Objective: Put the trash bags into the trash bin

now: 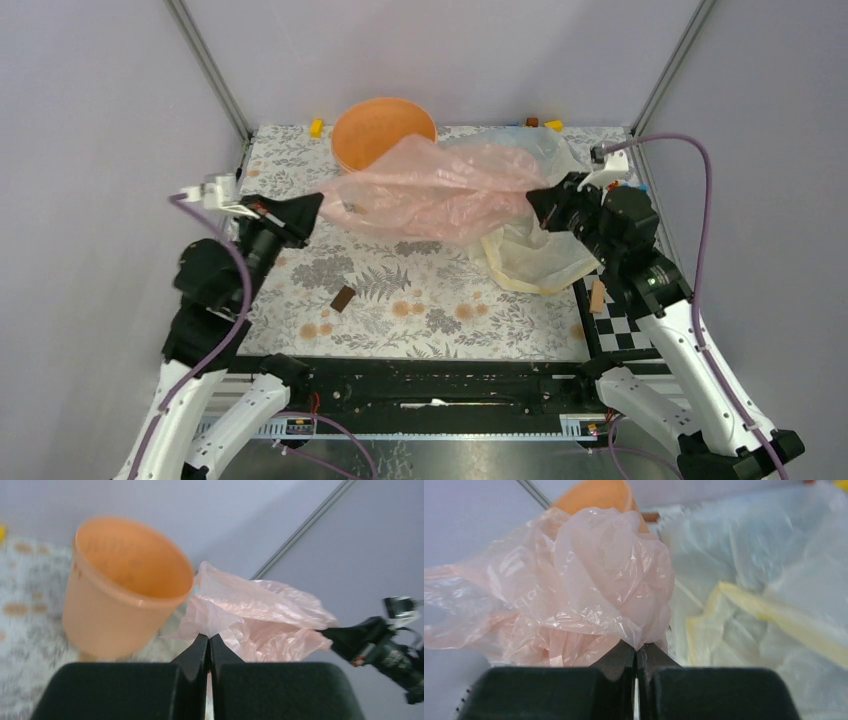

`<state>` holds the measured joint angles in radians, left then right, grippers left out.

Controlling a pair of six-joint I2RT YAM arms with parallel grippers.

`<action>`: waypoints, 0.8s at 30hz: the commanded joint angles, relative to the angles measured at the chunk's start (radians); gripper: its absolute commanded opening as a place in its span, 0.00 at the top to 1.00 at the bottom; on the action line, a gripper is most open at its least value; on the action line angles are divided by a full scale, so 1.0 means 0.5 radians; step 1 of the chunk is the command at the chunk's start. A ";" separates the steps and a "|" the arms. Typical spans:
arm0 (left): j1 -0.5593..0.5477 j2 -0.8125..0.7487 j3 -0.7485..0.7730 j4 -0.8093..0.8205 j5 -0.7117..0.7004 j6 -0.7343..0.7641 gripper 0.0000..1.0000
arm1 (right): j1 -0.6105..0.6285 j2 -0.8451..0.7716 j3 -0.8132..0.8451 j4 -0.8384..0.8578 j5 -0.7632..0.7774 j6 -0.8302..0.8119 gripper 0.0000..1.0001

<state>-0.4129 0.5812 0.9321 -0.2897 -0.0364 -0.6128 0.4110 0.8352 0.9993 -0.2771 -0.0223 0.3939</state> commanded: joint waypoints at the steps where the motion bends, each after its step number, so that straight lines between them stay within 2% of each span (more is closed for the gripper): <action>1: 0.007 0.010 0.422 -0.085 0.050 0.231 1.00 | -0.011 0.182 0.255 0.236 -0.155 -0.059 1.00; 5: 0.007 0.130 0.847 -0.160 -0.046 0.407 1.00 | -0.008 0.451 0.425 0.442 -0.349 0.041 1.00; 8: 0.007 0.280 1.127 -0.221 -0.065 0.465 1.00 | -0.007 0.792 0.645 0.629 -0.623 0.203 1.00; 11: 0.007 0.364 1.265 -0.189 -0.045 0.486 1.00 | 0.053 1.189 0.981 0.633 -0.830 0.341 0.99; 15: 0.007 0.456 1.320 -0.159 -0.080 0.477 1.00 | 0.216 1.630 1.454 0.491 -0.655 0.238 0.90; 18: 0.007 0.592 1.355 -0.220 0.008 0.388 1.00 | 0.219 1.909 1.804 0.290 -0.468 0.166 0.58; 20: 0.007 0.676 1.352 -0.213 0.061 0.339 1.00 | 0.224 2.076 2.073 0.063 -0.341 0.108 0.34; 22: 0.007 0.737 1.349 -0.171 0.122 0.320 1.00 | 0.224 2.133 2.200 -0.067 -0.299 0.053 0.23; 24: 0.006 0.780 1.345 -0.114 0.154 0.309 1.00 | 0.233 2.088 2.152 -0.064 -0.245 0.011 0.14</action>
<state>-0.4129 0.9249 1.5936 -0.3748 -0.0193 -0.4274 0.5282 1.9110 2.0094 -0.2165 -0.2367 0.4660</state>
